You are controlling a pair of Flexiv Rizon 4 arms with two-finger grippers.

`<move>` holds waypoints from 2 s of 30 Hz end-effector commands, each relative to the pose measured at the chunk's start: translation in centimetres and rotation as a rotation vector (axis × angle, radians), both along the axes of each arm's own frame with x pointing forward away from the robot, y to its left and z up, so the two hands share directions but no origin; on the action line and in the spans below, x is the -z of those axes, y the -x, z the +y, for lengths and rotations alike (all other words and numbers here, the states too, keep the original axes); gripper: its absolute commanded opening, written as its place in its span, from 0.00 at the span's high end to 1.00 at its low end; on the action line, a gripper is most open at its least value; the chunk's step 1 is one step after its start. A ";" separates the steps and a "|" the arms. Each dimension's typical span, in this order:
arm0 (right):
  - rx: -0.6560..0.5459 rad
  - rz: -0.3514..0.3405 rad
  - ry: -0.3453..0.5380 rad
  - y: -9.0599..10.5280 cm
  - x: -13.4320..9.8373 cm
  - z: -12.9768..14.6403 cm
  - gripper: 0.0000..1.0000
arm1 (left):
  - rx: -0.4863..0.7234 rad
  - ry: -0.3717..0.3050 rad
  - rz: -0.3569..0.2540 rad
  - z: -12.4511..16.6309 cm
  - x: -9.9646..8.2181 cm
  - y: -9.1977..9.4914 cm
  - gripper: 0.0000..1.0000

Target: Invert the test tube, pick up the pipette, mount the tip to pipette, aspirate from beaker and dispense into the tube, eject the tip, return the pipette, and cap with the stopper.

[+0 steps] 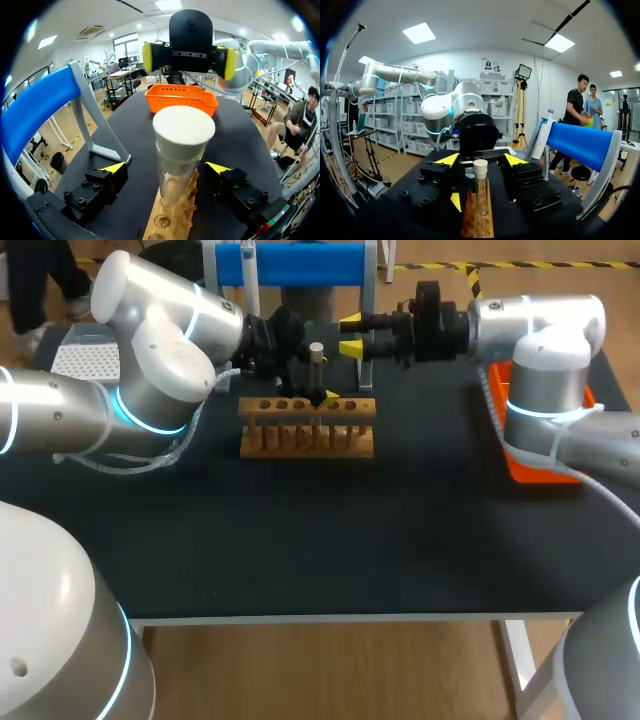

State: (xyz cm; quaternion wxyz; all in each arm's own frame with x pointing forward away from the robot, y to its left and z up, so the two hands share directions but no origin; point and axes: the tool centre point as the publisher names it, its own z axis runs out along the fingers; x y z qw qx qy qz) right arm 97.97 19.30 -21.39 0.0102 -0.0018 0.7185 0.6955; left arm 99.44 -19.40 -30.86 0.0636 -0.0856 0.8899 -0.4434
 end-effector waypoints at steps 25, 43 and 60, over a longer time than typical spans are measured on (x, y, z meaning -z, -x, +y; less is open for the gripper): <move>-0.068 0.056 -0.029 0.2 0.1 2.7 1.00 | 0.002 -0.002 0.003 0.0 0.0 -0.2 0.00; -0.092 0.079 -0.044 0.4 0.7 4.0 1.00 | 0.002 -0.002 0.003 0.0 0.0 -0.2 0.00; -0.086 0.105 -0.028 0.1 2.3 4.1 1.00 | 0.002 -0.002 0.003 0.0 0.0 -0.2 0.00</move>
